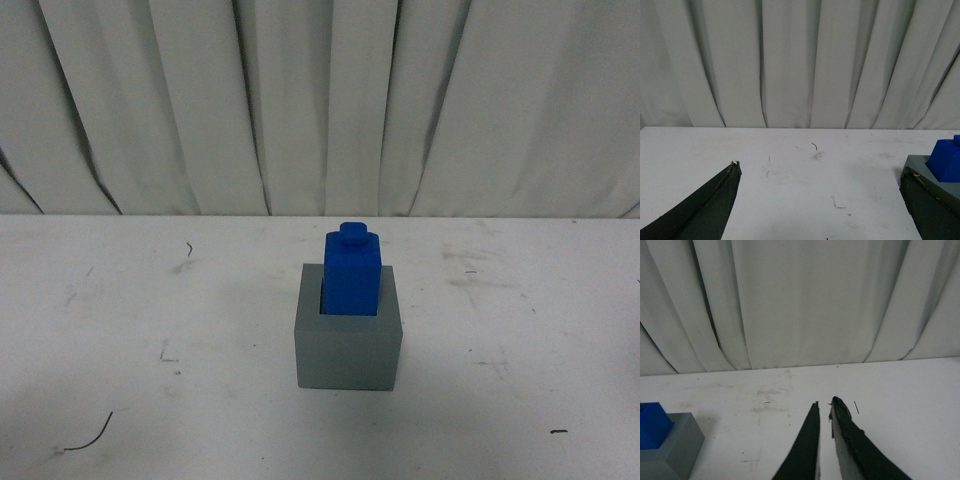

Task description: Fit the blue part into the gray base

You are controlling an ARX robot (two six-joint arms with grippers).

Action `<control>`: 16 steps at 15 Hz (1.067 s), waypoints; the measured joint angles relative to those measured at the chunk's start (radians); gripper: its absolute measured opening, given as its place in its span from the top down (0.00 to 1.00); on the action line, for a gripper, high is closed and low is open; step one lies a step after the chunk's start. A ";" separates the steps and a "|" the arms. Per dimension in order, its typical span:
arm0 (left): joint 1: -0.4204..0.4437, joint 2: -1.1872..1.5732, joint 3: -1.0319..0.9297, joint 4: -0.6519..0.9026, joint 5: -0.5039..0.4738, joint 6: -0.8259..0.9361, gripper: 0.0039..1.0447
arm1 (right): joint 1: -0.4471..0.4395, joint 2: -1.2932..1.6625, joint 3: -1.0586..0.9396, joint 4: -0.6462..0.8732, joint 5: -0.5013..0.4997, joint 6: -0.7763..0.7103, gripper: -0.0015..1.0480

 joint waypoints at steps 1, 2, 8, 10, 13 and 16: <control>0.000 0.000 0.000 0.000 0.000 0.000 0.06 | 0.000 -0.177 -0.032 -0.129 0.000 0.000 0.96; 0.000 0.000 0.000 0.000 0.000 0.000 0.06 | 0.000 -0.299 -0.048 -0.220 0.000 -0.002 0.98; 0.000 0.000 0.000 0.000 0.000 0.000 0.06 | 0.000 -0.560 -0.159 -0.312 0.000 -0.003 0.98; 0.000 0.000 0.000 0.000 0.000 0.000 0.06 | 0.000 -0.587 -0.182 -0.328 0.000 -0.003 0.98; 0.000 0.000 0.000 0.000 0.000 0.000 0.06 | 0.000 -0.694 -0.193 -0.455 -0.001 -0.003 0.98; 0.000 0.000 0.000 0.000 0.000 0.000 0.06 | 0.000 -0.798 -0.231 -0.492 0.000 -0.003 0.98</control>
